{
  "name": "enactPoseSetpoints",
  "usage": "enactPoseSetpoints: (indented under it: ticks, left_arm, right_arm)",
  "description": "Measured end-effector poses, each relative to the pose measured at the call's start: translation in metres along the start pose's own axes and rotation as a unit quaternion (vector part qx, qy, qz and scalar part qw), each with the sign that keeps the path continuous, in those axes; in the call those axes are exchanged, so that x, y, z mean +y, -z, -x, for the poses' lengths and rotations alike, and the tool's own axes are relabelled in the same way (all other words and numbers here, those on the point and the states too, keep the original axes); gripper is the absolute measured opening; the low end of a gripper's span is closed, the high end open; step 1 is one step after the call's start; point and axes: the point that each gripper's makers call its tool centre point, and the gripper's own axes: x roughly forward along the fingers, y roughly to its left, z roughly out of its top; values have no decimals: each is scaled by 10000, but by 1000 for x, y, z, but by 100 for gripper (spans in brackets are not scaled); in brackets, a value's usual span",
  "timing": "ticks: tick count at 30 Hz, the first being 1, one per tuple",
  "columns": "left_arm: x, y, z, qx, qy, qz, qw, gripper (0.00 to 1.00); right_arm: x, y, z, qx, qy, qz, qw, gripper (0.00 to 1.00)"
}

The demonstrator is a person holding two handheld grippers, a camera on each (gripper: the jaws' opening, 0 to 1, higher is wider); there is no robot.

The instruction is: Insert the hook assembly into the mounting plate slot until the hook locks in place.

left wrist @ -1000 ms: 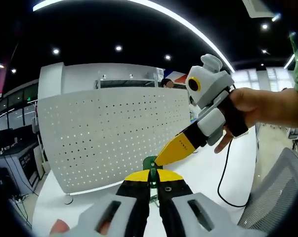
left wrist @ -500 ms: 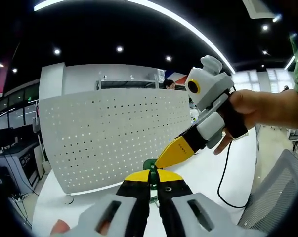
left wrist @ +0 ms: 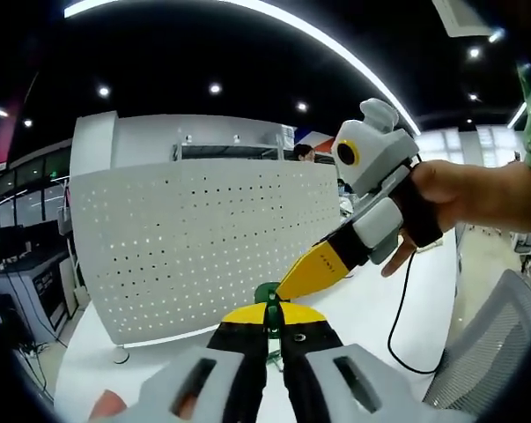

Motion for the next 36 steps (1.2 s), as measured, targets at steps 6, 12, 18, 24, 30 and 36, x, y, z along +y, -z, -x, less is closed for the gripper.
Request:
enactPoseSetpoints:
  ticks: [6,12,18,24,30,36]
  left_arm:
    - [-1,1,0,15,13,-10,10000,3]
    - [-1,-2,-1,-18,13,10,10000,3]
    - [1,-2,-3,-14,3,70,10000,3]
    - [0,-2,-4,10,13,94,10000,3]
    - [3,-4,-6,-53,-23,266,9996,3]
    - [6,-8,-7,-147,-76,536,9984,3]
  right_arm:
    - [-1,1,1,-2,-4,17,10000,0]
    - [0,-3,1,-77,13,92,9999,0]
    - [-2,-3,1,-145,81,173,9997,1]
    - [-4,-4,1,-202,109,265,9994,1]
    - [-2,-7,2,-230,100,518,9983,0]
    - [-3,-13,3,-472,82,528,9975,0]
